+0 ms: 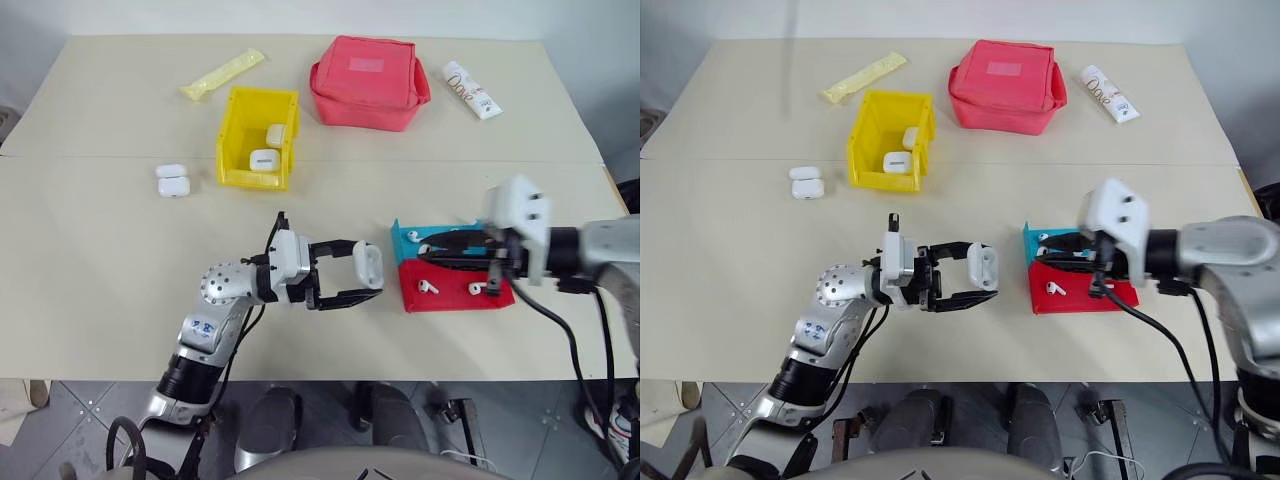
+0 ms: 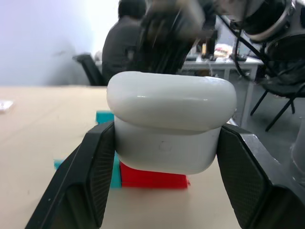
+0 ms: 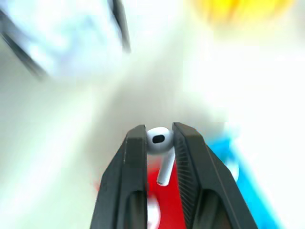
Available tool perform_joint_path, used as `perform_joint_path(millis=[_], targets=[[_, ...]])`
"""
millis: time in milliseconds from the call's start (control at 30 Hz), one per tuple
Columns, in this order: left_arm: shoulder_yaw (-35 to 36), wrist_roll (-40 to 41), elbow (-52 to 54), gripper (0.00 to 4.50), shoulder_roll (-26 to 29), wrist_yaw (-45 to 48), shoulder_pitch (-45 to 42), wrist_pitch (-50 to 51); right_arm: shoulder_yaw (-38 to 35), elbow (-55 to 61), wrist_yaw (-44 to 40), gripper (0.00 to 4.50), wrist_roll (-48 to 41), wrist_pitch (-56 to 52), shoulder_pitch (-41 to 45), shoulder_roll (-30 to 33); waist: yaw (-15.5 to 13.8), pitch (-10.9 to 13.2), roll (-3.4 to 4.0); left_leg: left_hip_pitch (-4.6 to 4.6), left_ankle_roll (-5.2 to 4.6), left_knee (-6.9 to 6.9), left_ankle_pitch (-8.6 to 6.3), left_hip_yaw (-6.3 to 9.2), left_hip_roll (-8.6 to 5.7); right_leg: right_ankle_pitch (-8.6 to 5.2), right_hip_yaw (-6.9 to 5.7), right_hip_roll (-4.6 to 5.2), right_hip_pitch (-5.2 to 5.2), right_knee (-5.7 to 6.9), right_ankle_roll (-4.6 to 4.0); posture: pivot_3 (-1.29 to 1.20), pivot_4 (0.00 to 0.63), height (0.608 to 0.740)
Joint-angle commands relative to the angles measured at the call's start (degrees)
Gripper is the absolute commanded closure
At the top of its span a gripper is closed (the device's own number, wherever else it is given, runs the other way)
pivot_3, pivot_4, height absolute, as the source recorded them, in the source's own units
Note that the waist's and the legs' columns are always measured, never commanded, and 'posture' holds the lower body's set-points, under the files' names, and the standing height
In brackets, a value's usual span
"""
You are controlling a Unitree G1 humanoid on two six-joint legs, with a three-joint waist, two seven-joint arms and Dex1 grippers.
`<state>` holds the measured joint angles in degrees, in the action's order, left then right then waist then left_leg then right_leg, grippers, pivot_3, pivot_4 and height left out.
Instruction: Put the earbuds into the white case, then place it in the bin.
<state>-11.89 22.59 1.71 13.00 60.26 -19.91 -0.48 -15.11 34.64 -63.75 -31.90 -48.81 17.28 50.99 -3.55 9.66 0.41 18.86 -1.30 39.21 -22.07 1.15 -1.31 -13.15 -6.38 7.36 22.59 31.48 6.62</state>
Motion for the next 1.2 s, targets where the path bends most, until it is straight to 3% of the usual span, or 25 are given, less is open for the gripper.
perform_joint_path(millis=[33, 200, 433, 1200], targets=[[1.0, 2.5, -3.3, 1.68, -1.6, 3.1, -2.5, -2.9, -4.5, 4.8, 4.8, 4.07, -10.3, -3.5, 0.0, -3.9, 0.2, 0.0, -0.03, -0.02, -0.01, 0.00, -0.01, -0.02, 0.01, 0.01, 0.01, 0.02, 0.00, 0.00, -0.01, 0.00, 0.150, 0.740], [1.1, 2.3, -7.7, 1.68, -2.6, 6.1, -5.5, -4.5, -3.0, 6.2, 13.9, 4.07, -18.3, -5.3, 1.5, -10.8, 0.7, 0.0, -0.01, 0.01, -0.01, -0.02, -0.01, -0.03, 0.05, -0.01, 0.04, -0.01, 0.10, 0.04, -0.06, 0.00, 0.150, 0.740], [1.3, 2.6, -8.1, 1.68, -2.9, 7.5, -7.3, -3.7, 1.5, 5.1, 19.9, 4.07, -19.6, -2.3, 1.4, -15.0, 0.6, 0.0, -0.03, 0.07, -0.12, -0.02, 0.05, -0.03, -0.06, 0.00, 0.07, 0.00, 0.13, 0.05, -0.04, 0.00, 0.150, 0.740], [2.9, 5.7, -2.0, 1.68, -3.6, 6.9, -7.1, -0.5, 10.9, -4.5, 16.3, 4.07, -8.5, 18.9, -7.7, -18.3, 0.7, 0.0, -0.02, 0.08, -0.16, -0.02, 0.04, -0.03, -0.05, 0.00, 0.05, -0.09, 0.13, 0.04, -0.03, 0.00, 0.150, 0.740]])
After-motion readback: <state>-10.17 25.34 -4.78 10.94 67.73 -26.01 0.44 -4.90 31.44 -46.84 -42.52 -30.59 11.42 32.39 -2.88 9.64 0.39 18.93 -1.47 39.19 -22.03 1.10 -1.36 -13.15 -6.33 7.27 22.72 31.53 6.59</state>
